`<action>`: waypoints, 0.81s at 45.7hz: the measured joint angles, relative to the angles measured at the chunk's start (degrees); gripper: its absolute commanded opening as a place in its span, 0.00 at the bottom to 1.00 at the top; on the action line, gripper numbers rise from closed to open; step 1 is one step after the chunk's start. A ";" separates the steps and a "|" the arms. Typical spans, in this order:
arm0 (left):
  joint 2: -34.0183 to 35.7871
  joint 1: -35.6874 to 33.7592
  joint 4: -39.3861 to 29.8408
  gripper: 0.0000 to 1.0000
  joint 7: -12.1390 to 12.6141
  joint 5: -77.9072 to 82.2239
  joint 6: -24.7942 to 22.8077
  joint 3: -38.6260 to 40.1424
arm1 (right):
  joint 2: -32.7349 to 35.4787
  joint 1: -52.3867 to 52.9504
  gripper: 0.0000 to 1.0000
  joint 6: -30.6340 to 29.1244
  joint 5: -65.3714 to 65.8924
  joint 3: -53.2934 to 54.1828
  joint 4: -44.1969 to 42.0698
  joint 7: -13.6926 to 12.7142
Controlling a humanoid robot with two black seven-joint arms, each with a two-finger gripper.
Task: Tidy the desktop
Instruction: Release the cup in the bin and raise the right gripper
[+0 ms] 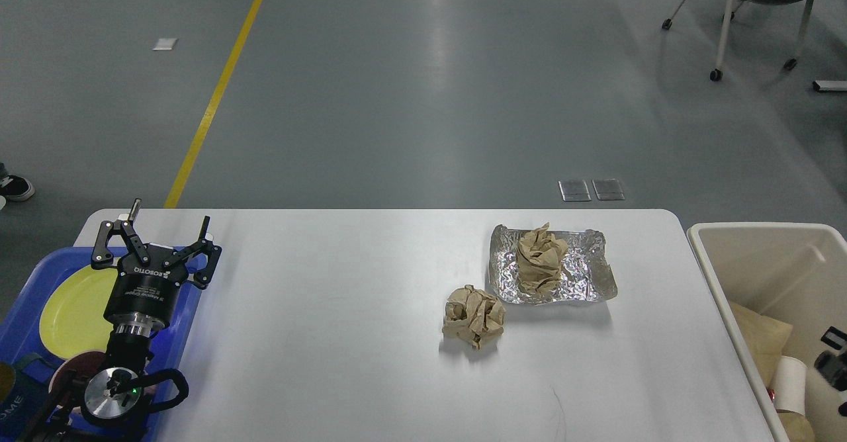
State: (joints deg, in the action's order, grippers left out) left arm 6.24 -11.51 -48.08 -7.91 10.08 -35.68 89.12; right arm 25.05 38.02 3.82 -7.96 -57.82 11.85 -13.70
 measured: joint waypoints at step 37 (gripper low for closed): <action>-0.01 0.00 0.00 0.96 0.00 0.02 0.00 0.00 | -5.48 -5.50 0.47 3.55 -0.13 0.43 -2.36 -0.41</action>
State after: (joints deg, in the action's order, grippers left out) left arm 6.23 -11.51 -48.08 -7.91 10.10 -35.68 89.12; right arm 19.57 32.51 7.37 -8.09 -57.39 9.49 -14.10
